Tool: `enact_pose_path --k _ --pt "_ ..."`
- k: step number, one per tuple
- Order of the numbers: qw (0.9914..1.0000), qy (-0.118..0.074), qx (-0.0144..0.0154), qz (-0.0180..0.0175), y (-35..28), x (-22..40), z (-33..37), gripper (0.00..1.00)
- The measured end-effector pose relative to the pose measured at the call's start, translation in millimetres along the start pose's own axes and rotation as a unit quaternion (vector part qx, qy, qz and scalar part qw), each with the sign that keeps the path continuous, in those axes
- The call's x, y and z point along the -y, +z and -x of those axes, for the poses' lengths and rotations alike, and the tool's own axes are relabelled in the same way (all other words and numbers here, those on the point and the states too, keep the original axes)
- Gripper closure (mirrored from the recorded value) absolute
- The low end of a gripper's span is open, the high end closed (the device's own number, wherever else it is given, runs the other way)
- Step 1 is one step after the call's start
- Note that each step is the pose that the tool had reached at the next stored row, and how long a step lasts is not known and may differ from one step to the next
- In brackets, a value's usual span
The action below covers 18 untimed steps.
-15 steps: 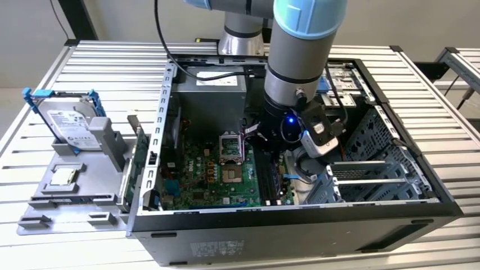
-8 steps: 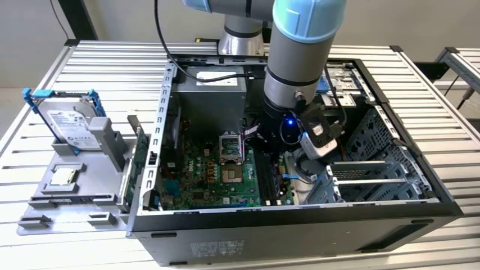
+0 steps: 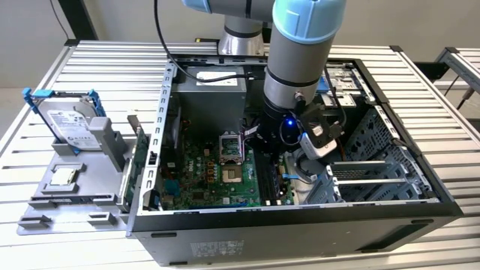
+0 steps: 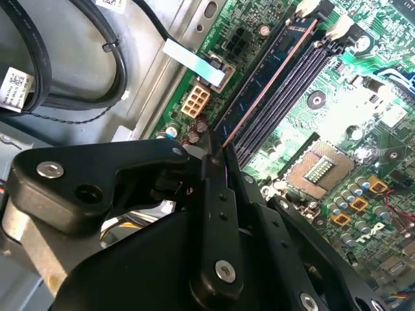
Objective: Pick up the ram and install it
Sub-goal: 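Insert the ram into the slot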
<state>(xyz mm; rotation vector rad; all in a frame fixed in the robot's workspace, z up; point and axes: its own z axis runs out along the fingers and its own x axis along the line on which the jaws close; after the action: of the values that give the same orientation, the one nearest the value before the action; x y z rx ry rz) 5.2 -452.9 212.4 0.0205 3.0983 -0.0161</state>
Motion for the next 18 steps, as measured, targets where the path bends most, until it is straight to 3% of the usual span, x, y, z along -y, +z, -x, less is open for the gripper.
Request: enact_pose_path --k 2,3,7,15,18 --pt "1.00000 0.000 0.0000 0.0002 0.1 -0.1 0.0 1.00" --pt "1.00000 0.000 0.0000 0.0001 0.1 0.0 0.0 0.00" --pt "1.00000 0.000 -0.0004 0.0001 -1.8 0.0 0.3 0.00" --pt "1.00000 0.003 -0.0010 -0.0004 -37.7 0.4 1.9 0.00" --pt "1.00000 0.003 -0.0009 -0.0003 -38.3 0.4 1.7 0.00"
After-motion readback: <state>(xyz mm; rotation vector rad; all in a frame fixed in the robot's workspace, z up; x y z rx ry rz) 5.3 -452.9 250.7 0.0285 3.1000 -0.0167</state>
